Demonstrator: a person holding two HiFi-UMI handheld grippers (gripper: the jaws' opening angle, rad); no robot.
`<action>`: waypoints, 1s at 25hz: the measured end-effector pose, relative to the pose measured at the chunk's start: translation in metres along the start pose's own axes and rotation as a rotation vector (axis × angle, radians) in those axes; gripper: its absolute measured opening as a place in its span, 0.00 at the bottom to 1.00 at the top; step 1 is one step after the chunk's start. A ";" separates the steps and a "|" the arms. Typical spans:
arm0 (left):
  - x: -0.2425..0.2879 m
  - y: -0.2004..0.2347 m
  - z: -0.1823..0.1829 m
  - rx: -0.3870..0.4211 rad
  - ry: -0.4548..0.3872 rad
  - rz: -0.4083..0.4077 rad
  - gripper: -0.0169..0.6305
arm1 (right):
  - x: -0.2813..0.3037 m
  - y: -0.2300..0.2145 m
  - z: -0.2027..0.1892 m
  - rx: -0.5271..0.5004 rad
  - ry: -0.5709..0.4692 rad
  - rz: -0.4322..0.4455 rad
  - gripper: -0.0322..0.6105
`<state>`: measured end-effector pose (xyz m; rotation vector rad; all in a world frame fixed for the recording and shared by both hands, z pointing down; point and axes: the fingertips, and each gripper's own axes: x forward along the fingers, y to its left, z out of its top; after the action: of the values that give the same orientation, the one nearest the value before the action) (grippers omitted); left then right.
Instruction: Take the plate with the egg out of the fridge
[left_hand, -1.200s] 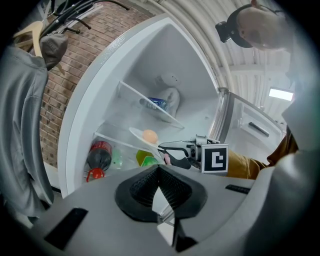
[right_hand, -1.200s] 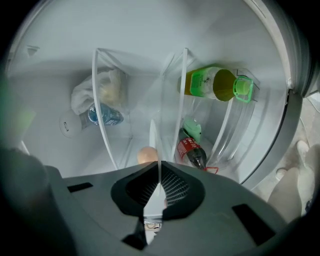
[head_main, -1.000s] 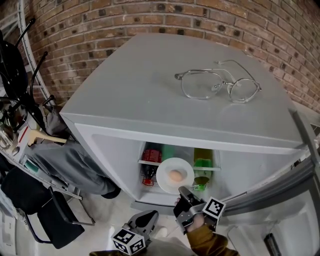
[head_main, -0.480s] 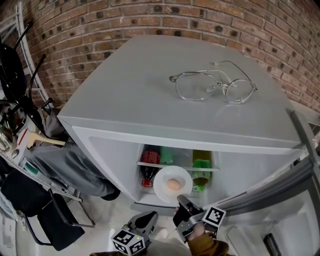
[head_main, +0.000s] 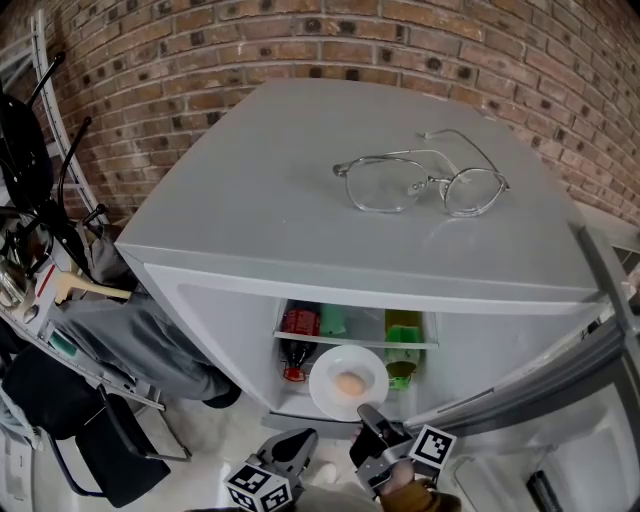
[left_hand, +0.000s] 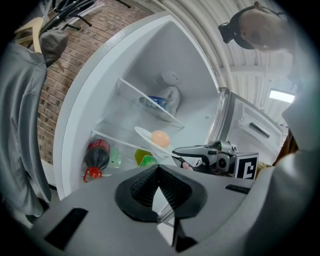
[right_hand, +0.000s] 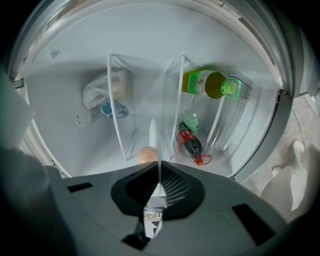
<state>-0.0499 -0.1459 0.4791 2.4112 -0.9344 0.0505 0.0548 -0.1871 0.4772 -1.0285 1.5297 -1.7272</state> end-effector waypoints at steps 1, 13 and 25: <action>0.000 0.000 0.000 0.001 0.000 0.000 0.04 | -0.001 0.001 0.000 -0.003 0.001 0.001 0.08; 0.001 0.002 0.002 -0.003 0.000 -0.003 0.04 | -0.017 0.003 -0.009 -0.028 0.009 0.004 0.08; -0.001 0.004 0.004 -0.001 -0.015 -0.004 0.04 | -0.033 0.011 -0.019 -0.054 0.015 0.015 0.08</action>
<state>-0.0539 -0.1497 0.4769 2.4157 -0.9366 0.0308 0.0546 -0.1509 0.4608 -1.0307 1.5975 -1.6946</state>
